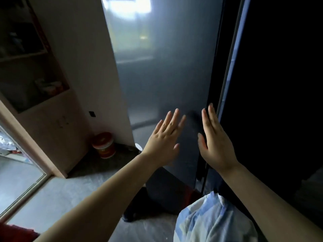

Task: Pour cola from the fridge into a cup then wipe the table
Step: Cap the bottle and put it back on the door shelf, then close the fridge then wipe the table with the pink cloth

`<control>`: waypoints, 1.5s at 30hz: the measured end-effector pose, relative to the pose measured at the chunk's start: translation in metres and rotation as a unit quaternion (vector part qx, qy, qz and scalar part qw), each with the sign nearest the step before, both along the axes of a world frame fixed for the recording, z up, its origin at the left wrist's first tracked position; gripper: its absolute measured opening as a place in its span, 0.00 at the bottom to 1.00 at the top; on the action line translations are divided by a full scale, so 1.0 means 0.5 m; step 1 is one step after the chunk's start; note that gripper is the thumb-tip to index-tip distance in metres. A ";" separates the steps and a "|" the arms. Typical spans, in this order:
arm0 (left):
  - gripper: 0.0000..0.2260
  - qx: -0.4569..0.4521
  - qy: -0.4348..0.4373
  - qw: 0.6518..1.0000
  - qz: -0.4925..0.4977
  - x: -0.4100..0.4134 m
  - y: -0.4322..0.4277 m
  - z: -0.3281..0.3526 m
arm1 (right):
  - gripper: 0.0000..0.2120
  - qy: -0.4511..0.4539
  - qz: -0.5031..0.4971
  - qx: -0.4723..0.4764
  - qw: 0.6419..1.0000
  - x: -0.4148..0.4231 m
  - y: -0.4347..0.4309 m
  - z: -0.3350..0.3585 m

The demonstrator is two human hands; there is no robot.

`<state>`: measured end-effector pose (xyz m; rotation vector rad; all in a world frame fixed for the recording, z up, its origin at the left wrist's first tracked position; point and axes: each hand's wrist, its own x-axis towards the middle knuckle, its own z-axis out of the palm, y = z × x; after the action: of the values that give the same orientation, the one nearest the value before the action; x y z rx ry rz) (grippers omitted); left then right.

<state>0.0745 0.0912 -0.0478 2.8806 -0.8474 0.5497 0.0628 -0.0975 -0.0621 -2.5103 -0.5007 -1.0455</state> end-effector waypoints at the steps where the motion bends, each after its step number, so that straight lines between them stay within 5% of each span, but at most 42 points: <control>1: 0.39 0.001 -0.003 1.000 0.002 0.017 -0.010 0.005 | 0.33 0.002 -0.004 -0.003 1.000 0.012 -0.012 0.000; 14: 0.58 0.020 -0.136 0.989 0.059 0.167 -0.084 -0.013 | 0.34 -0.146 -0.128 -0.220 0.956 0.141 -0.086 -0.048; 26: 0.56 0.027 -0.172 0.981 0.086 0.286 -0.166 -0.024 | 0.37 -0.094 -0.209 -0.253 0.940 0.236 -0.161 -0.015; 32: 0.57 0.095 -0.201 0.965 0.142 0.363 -0.203 -0.028 | 0.41 -0.064 -0.279 -0.333 0.899 0.298 -0.185 0.002; 45: 0.48 0.089 -0.167 0.975 0.112 0.323 -0.188 0.001 | 0.42 0.062 -0.239 -0.274 0.929 0.245 -0.149 0.046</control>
<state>0.2358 -0.0030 -0.0471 3.1210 -0.6372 1.0582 0.1853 -0.1721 -0.0394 -3.2892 -0.1473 -0.9935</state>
